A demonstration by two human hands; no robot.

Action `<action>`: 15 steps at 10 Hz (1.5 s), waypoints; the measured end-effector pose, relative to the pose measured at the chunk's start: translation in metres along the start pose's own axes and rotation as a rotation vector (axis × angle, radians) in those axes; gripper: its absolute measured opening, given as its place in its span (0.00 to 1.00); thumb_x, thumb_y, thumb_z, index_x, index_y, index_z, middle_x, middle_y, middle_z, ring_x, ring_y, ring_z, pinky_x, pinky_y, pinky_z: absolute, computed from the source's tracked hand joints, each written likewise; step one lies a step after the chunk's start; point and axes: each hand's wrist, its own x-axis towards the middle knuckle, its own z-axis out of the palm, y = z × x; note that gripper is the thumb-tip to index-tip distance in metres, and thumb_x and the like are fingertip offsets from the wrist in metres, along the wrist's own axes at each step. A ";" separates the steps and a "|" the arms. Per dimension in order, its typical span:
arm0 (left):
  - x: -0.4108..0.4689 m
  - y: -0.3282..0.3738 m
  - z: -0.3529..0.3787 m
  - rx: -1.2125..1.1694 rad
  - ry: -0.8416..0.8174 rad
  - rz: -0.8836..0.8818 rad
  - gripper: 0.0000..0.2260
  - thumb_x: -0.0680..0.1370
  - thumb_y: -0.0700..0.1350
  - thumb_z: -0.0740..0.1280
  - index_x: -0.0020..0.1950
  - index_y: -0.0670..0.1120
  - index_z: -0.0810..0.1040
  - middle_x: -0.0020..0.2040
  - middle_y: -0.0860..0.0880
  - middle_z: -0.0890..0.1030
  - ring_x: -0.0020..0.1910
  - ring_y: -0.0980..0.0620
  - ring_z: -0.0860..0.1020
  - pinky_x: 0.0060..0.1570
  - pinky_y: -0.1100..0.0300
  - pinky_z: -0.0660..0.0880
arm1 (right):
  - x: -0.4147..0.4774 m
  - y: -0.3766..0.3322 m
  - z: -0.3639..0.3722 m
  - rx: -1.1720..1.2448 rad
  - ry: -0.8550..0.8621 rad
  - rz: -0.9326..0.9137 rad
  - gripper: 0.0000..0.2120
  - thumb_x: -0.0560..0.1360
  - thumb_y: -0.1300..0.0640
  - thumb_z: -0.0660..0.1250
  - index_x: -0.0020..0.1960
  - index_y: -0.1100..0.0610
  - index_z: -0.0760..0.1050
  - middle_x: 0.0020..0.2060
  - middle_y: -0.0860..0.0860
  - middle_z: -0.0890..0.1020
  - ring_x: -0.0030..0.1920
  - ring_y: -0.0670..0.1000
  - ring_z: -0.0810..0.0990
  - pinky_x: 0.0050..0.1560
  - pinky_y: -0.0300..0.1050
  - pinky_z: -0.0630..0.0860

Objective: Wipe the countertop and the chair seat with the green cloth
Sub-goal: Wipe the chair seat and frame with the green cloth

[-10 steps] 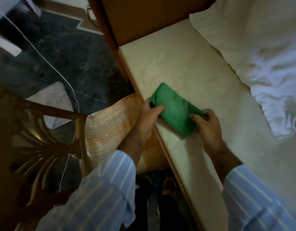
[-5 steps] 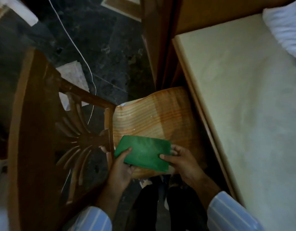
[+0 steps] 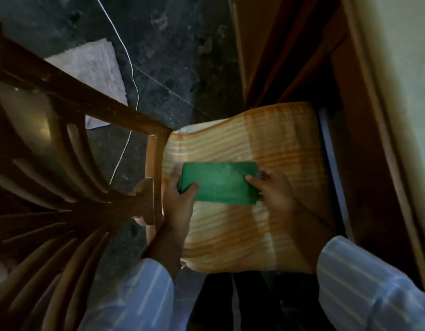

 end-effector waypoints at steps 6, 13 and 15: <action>0.105 0.010 0.031 1.328 -0.293 0.821 0.34 0.77 0.58 0.67 0.78 0.43 0.64 0.79 0.41 0.61 0.78 0.41 0.58 0.77 0.46 0.56 | 0.093 -0.060 0.025 0.411 -0.168 0.221 0.19 0.84 0.59 0.60 0.74 0.64 0.71 0.58 0.61 0.82 0.56 0.59 0.83 0.50 0.49 0.86; -0.058 -0.105 -0.018 1.303 -0.324 0.648 0.14 0.76 0.43 0.66 0.60 0.43 0.83 0.55 0.42 0.86 0.54 0.44 0.85 0.54 0.51 0.81 | 0.165 -0.018 -0.008 -1.497 0.148 -0.809 0.27 0.83 0.45 0.53 0.82 0.43 0.58 0.83 0.48 0.60 0.83 0.55 0.57 0.80 0.60 0.54; -0.095 -0.145 -0.026 0.819 0.103 -0.073 0.20 0.83 0.31 0.43 0.63 0.16 0.63 0.61 0.21 0.73 0.74 0.33 0.66 0.75 0.43 0.56 | 0.161 -0.021 -0.012 -1.475 0.114 -0.839 0.28 0.83 0.45 0.55 0.82 0.47 0.59 0.83 0.51 0.61 0.83 0.57 0.58 0.81 0.61 0.53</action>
